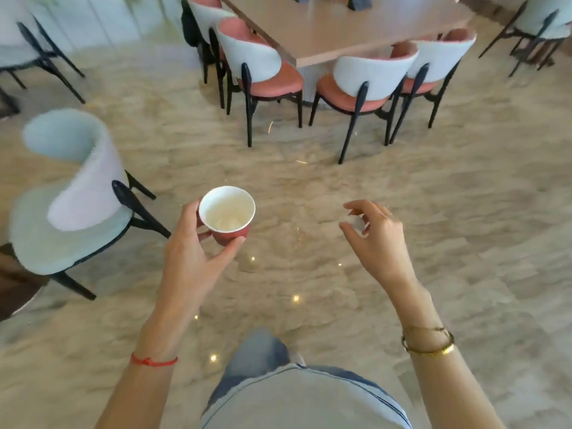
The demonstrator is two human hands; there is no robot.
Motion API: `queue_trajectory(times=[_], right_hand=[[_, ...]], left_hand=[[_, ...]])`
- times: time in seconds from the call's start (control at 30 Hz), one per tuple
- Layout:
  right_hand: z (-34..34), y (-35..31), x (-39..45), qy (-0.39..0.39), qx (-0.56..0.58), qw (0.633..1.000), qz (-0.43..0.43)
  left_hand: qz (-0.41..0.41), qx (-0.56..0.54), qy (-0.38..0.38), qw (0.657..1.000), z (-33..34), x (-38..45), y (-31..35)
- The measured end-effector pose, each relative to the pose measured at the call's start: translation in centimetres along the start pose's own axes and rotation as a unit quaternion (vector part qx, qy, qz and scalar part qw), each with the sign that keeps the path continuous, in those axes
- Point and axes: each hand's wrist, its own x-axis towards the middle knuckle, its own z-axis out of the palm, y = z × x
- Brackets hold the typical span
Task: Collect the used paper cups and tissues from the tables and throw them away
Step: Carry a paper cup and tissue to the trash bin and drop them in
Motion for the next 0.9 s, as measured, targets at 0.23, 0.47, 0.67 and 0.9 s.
queue_trajectory(times=[0.23,0.47,0.67,0.9], right_hand=[[8.7,-1.3,14.7,-0.08,0.033,0.993,-0.076],[18.1,-4.0,30.4,-0.115,0.054,0.987,-0.097],[24.7,-8.0,43.6,-0.115,0.066,0.985,-0.114],[32.2,-9.7,56.8,-0.118,0.062,0.987,-0.091]], left_hand=[[-0.062,0.024,0.076,0.995,-0.2,10.1,-5.0],[-0.08,-0.001,0.096,0.992,-0.8,26.3,-9.9],[-0.063,-0.001,0.1,0.993,-3.1,40.4,-13.0],[-0.077,0.0,0.098,0.992,-3.7,55.9,-17.5]])
